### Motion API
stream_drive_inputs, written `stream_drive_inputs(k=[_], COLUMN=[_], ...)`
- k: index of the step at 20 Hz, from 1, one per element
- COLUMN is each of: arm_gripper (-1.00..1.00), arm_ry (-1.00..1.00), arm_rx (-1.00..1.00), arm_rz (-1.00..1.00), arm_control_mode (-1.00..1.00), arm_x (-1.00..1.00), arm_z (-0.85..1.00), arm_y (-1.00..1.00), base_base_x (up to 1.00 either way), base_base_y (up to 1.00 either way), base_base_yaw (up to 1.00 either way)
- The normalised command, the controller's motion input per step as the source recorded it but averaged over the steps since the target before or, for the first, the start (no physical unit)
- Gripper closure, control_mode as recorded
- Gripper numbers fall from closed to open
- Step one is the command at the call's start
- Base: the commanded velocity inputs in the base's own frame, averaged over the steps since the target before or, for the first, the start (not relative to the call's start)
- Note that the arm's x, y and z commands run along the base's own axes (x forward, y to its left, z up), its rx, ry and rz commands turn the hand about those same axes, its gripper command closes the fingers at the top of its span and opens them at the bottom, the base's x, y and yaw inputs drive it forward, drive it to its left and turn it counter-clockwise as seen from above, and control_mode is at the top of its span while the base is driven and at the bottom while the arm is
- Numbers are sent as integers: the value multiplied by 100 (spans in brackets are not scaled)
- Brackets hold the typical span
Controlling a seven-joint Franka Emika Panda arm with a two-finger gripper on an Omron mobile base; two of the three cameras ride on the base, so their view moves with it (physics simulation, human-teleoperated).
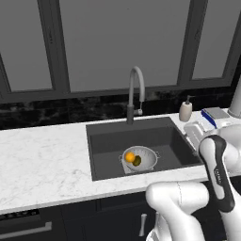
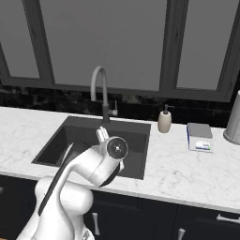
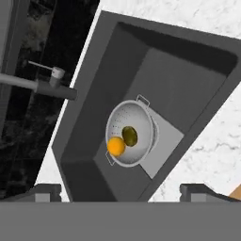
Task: Put the colander in the sink, put the kiwi, orange in the colander, and turn on the sink faucet and pour water over the colander.
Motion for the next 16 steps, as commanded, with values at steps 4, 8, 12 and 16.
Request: stream_drive_inputs(k=[4,8,12,16], arm_gripper=[-100,-100,-100,-100], arm_ry=[3,31,26,13], arm_rx=[12,8,33,41], arm_rz=[-1,-9,-9,-10], arm_control_mode=[-100,-100,-100,-100], arm_x=[75,92,60,49], arm_z=[-2,2,50,56], arm_y=[8,15,-4,-5], base_base_x=[0,0,0,0], base_base_y=[0,0,0,0], base_base_yaw=[0,0,0,0])
